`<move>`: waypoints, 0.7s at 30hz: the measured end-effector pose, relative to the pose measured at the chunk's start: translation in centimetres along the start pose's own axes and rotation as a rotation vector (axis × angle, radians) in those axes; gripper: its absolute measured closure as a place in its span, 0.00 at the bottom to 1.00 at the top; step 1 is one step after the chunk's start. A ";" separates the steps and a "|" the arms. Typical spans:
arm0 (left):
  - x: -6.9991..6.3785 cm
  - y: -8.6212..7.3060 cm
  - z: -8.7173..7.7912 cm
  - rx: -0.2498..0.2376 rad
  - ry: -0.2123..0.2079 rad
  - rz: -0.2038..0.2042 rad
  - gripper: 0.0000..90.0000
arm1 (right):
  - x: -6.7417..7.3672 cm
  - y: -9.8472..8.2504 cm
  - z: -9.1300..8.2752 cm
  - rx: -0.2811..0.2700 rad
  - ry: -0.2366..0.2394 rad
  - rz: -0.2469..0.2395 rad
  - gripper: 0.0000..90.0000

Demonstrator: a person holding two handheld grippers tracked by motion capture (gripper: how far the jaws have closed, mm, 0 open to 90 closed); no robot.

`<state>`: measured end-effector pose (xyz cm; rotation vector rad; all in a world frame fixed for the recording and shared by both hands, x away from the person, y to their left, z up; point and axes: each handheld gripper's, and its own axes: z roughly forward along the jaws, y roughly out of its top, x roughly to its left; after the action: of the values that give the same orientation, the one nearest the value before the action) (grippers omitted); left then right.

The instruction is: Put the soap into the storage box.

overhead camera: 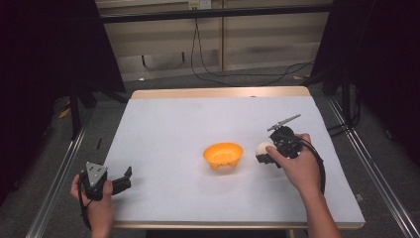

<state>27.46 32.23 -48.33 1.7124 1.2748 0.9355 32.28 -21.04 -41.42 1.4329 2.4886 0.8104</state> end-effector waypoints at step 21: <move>-0.1 0.0 0.1 0.014 0.006 0.022 0.00 | 1.7 2.7 0.3 -0.001 0.034 -0.042 0.27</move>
<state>27.52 32.08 -48.34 1.7391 1.2711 0.9472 33.53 -18.47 -40.09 1.3733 2.5335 0.8351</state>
